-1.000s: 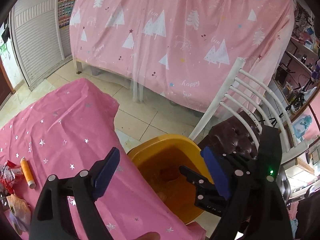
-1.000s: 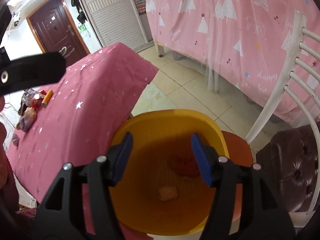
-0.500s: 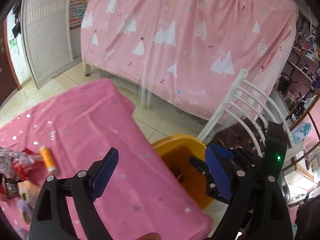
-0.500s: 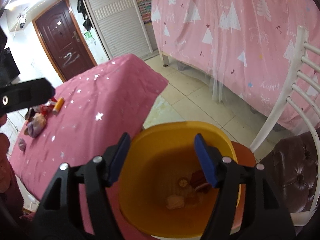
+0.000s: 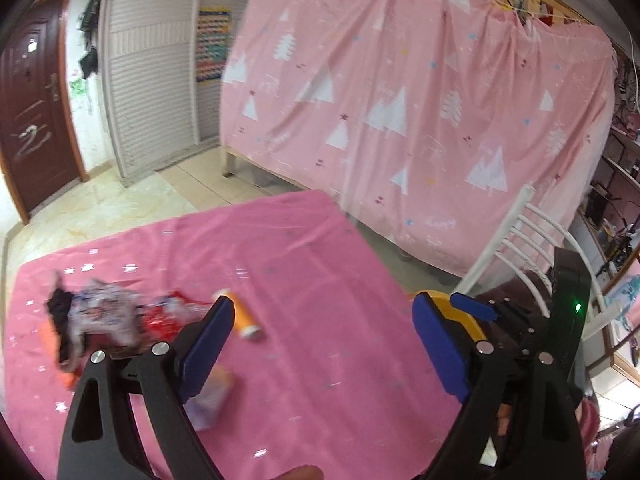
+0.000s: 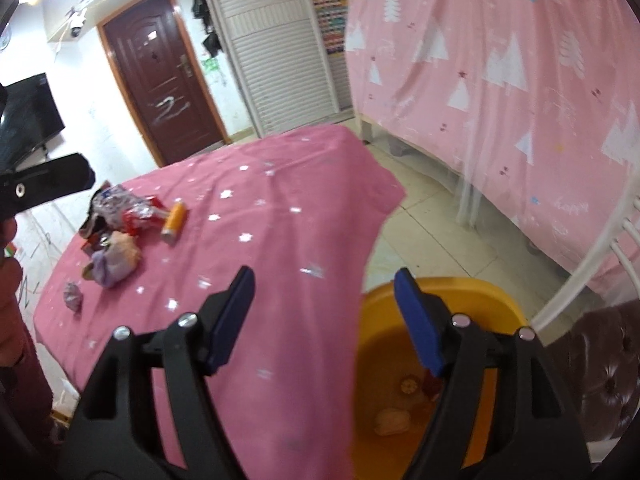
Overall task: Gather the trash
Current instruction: 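Move both tools back over the table items, then grasp the crumpled white paper with the left tool while the right tool grasps the purple-beige sock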
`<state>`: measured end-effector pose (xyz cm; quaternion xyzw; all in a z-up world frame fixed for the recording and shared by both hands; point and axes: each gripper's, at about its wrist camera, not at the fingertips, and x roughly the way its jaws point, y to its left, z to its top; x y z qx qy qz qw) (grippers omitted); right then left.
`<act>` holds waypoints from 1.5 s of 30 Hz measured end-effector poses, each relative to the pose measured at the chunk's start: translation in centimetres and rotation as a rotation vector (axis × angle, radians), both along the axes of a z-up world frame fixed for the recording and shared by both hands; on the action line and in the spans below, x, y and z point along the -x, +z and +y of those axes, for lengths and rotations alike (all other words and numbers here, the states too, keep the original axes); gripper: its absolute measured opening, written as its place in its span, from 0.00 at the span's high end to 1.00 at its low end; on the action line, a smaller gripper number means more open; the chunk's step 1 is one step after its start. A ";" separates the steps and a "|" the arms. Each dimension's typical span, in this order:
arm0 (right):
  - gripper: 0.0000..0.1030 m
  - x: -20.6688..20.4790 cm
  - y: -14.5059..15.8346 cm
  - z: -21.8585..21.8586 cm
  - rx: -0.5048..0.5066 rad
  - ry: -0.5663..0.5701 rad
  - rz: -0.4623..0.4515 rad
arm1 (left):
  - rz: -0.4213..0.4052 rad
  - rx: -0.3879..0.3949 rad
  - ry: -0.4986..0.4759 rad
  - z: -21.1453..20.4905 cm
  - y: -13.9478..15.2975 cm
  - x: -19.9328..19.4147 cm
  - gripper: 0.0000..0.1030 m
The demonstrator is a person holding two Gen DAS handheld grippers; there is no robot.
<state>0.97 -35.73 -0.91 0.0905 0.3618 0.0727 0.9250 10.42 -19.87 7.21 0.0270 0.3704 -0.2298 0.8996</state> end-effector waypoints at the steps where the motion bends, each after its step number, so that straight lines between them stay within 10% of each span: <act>1: 0.33 -0.2 0.2 0.8 0.005 0.018 -0.002 | -0.013 -0.004 0.014 1.0 0.1 0.2 0.18; 14: 0.33 -1.9 1.6 9.2 0.043 0.165 -0.008 | -0.038 -0.004 0.116 10.3 0.2 1.6 0.18; 31: 0.26 -3.0 1.6 16.8 0.085 0.318 0.015 | 0.048 -0.106 0.098 15.1 -6.8 3.4 0.18; 45: 0.26 -5.0 0.5 21.6 0.131 0.395 0.068 | 0.050 -0.153 0.075 14.7 -9.9 3.2 0.63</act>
